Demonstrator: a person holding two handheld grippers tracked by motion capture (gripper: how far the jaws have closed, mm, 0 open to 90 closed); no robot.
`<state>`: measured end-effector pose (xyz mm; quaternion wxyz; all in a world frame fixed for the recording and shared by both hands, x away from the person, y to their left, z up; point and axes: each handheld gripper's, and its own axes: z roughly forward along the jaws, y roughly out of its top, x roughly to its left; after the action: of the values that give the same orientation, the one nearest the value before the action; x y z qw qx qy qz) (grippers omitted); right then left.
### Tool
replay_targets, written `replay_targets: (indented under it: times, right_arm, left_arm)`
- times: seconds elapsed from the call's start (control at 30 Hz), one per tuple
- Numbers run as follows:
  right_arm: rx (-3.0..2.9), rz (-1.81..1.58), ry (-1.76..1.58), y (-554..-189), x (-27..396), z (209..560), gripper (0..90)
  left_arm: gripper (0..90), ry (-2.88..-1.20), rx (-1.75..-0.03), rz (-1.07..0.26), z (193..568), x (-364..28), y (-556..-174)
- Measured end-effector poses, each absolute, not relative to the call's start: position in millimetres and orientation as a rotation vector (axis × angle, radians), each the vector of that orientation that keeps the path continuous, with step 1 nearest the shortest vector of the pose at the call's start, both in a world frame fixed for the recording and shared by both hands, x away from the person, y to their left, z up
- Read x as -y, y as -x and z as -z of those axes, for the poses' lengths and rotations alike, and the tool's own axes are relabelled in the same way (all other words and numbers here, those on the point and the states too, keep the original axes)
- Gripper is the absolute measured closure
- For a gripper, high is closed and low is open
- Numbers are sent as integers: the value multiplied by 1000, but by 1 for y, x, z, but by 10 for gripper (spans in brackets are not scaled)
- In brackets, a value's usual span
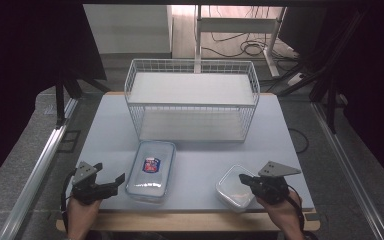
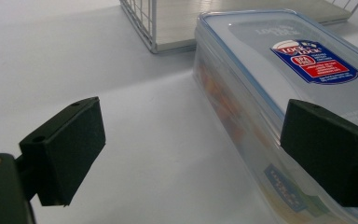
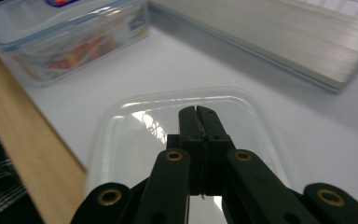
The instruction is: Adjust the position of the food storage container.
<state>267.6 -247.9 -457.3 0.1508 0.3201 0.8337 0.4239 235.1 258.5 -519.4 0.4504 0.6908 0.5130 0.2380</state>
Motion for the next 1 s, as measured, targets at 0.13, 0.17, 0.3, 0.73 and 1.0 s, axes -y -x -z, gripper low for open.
replay_targets:
  times: [0.13, 0.17, 0.3, 0.73, 1.0]
  right_arm:
    - [-2456, -1248, -863, -259, 228, 458, 891]
    - [-2467, -1250, -849, -257, 224, 459, 891]
    - [-2509, -1263, -810, -251, 212, 460, 889]
    - [-2650, -1102, -750, -250, 193, 479, 881]
    - [-2613, -1059, -799, -260, 210, 477, 883]
  left_arm:
    - [68, -1697, -1281, -579, 520, -261, -236]
    - [69, -1699, -1287, -577, 520, -261, -236]
    - [69, -1701, -1288, -575, 520, -261, -236]
    - [72, -1724, -1284, -564, 522, -259, -237]
    - [73, -1736, -1283, -558, 522, -258, -237]
